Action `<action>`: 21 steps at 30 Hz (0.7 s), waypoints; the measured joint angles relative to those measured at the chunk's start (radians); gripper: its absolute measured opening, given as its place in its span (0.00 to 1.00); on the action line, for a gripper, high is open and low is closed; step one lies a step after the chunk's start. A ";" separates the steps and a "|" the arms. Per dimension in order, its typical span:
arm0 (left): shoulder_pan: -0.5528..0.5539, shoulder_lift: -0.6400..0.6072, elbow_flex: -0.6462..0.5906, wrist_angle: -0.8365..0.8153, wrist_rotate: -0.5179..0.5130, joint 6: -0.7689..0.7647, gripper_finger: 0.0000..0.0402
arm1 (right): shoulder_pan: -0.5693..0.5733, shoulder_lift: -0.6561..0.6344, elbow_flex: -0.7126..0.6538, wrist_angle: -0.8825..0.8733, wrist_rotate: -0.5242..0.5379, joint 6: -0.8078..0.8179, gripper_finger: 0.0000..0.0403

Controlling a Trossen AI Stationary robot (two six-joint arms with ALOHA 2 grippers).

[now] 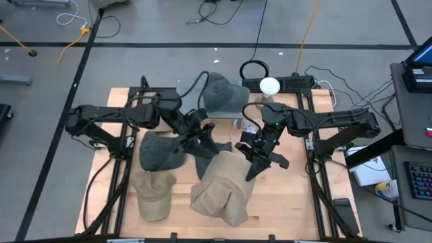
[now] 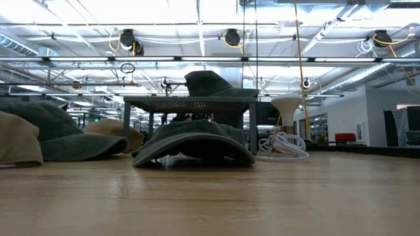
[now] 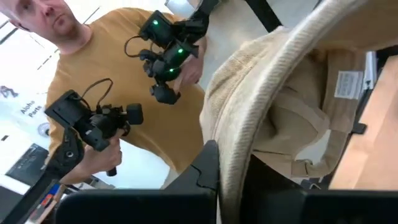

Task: Pick & Place hat
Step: Put the right brown cap on the shelf

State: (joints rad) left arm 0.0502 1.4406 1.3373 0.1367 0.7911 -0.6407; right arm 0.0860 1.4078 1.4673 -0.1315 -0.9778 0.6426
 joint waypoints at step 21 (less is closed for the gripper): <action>-0.049 -0.009 0.001 -0.006 -0.014 0.068 0.53 | -0.021 0.014 0.000 0.009 -0.023 -0.044 0.01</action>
State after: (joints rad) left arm 0.0014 1.4319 1.3380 0.1310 0.7773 -0.5730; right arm 0.0651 1.4223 1.4673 -0.1222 -1.0004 0.5988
